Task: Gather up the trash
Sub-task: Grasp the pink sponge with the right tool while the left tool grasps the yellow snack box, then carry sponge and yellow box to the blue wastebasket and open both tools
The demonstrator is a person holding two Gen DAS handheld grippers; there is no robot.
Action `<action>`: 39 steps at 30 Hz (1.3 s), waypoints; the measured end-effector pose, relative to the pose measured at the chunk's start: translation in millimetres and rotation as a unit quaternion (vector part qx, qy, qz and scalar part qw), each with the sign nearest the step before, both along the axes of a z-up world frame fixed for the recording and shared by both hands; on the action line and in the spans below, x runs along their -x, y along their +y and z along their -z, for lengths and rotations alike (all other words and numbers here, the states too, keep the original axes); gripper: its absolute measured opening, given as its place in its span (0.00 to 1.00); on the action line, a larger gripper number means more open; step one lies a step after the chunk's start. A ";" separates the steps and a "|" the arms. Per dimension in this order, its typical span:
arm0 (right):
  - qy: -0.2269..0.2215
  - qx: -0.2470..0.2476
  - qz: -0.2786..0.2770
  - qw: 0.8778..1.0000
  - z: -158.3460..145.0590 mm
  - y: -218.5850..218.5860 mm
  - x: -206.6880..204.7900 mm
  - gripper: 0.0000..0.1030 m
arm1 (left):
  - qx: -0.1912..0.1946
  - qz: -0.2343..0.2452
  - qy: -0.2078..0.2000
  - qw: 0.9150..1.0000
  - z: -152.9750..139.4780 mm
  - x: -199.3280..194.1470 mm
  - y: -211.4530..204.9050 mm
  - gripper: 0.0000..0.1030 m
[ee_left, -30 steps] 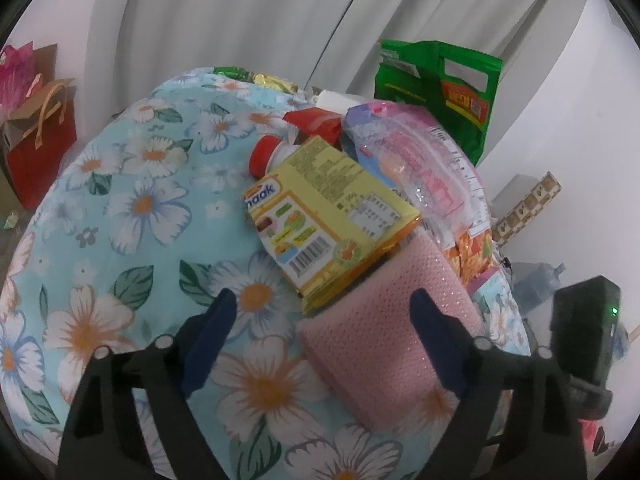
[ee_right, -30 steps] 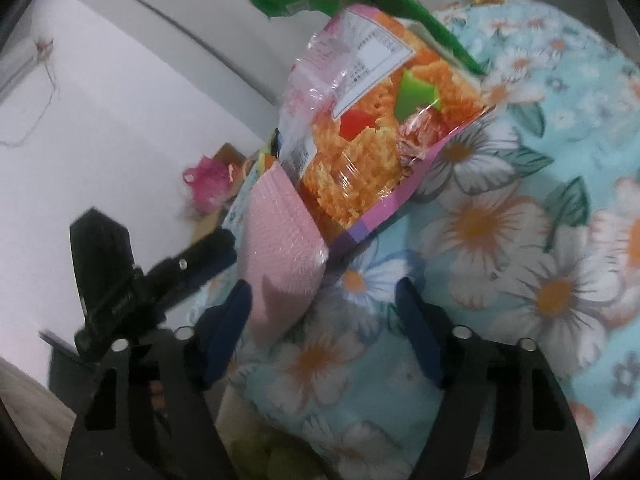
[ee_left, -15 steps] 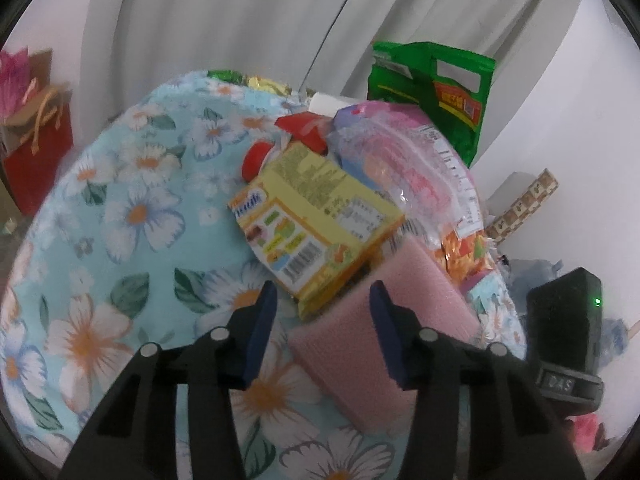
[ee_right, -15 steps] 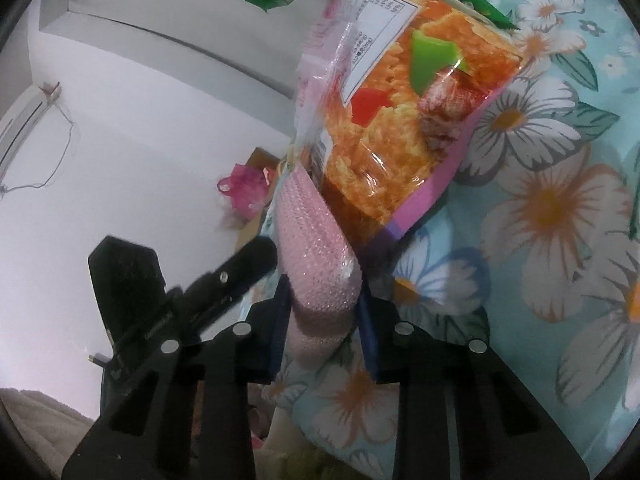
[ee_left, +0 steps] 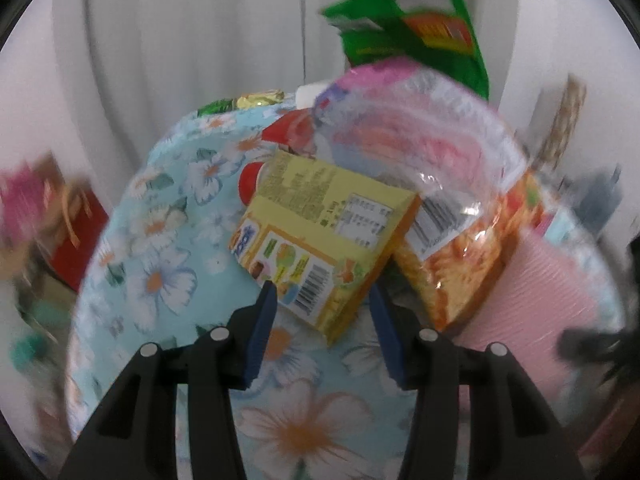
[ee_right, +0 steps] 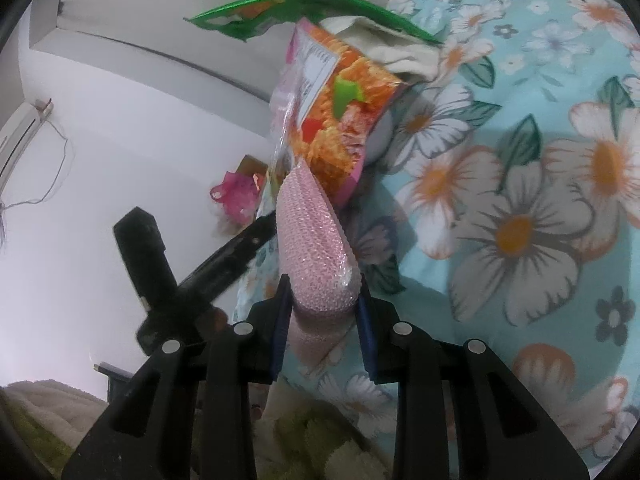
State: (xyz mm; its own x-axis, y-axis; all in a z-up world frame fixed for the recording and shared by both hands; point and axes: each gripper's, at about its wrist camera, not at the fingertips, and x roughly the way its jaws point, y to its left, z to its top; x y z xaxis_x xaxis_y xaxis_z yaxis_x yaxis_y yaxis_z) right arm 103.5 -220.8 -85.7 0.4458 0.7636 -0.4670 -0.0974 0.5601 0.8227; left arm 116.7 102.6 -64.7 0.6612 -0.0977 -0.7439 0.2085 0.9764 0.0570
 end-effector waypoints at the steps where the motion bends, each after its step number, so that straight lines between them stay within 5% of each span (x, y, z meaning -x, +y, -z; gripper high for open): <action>1: 0.002 -0.002 0.001 1.000 0.1 -5.2 0.5 0.27 | -0.031 0.007 -0.011 0.999 1.8 0.6 -6.7 0.45; 6: 0.008 -0.008 0.005 1.000 5.6 -24.1 11.0 0.27 | -0.170 0.033 -0.052 0.983 15.3 3.8 -35.5 0.45; 9: 0.011 -0.007 0.006 1.000 5.4 -34.1 18.6 0.27 | -0.220 0.043 -0.071 0.972 20.8 7.5 -44.5 0.45; 13: 0.013 -0.011 0.009 1.000 4.9 -11.4 19.0 0.27 | -0.246 0.022 -0.077 0.966 25.2 0.0 -42.1 0.43; 14: 0.014 -0.011 0.010 1.000 4.3 -10.5 19.9 0.27 | -0.258 0.020 -0.086 0.962 27.3 -0.9 -42.4 0.30; 17: 0.014 -0.011 0.012 1.000 3.1 -10.4 22.6 0.27 | -0.290 0.030 -0.101 0.951 32.3 3.1 -45.9 0.11; 19: 0.016 -0.012 0.013 1.000 4.2 -13.0 23.3 0.27 | -0.317 0.043 -0.117 0.940 32.7 11.9 -50.0 0.10; 23: 0.028 -0.016 0.021 0.999 4.9 -6.8 19.9 0.27 | -0.340 0.058 -0.110 0.932 27.3 27.0 -56.3 0.09; 25: 0.042 -0.011 0.025 0.999 1.8 -10.8 21.0 0.27 | -0.384 0.085 -0.109 0.913 27.5 38.3 -64.0 0.09; 27: 0.053 -0.005 0.028 0.998 -2.6 -11.5 18.4 0.27 | -0.456 0.125 -0.151 0.868 24.6 60.6 -76.8 0.09; 29: 0.067 0.001 0.031 0.997 -9.4 -17.3 17.2 0.26 | -0.502 0.145 -0.184 0.833 21.8 76.0 -84.8 0.09; 30: 0.072 -0.001 0.031 0.997 -10.7 -18.0 16.6 0.26 | -0.509 0.144 -0.187 0.828 20.4 80.0 -85.4 0.09; 32: 0.060 0.015 0.028 0.998 -16.1 -16.9 16.8 0.26 | -0.492 0.122 -0.168 0.846 17.8 77.9 -78.3 0.09; 35: 0.039 0.029 0.037 0.998 -25.5 -18.2 21.8 0.26 | -0.410 0.041 -0.108 0.905 3.1 64.5 -50.9 0.08; 37: 0.029 0.028 0.049 0.998 -29.7 -24.0 27.5 0.26 | -0.309 -0.024 -0.079 0.948 -22.1 56.0 -24.8 0.08; 39: 0.025 0.020 0.058 0.998 -28.4 -29.9 34.3 0.26 | -0.217 -0.050 -0.062 0.973 -41.2 51.7 -2.9 0.08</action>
State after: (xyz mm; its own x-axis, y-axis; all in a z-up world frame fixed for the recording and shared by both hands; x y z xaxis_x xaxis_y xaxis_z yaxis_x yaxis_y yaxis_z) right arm 69.2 -250.7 -57.3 0.5060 0.6885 -0.5195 0.0102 0.5975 0.8018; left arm 65.0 99.8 -23.5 0.7382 0.2777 -0.6148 0.0783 0.8700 0.4868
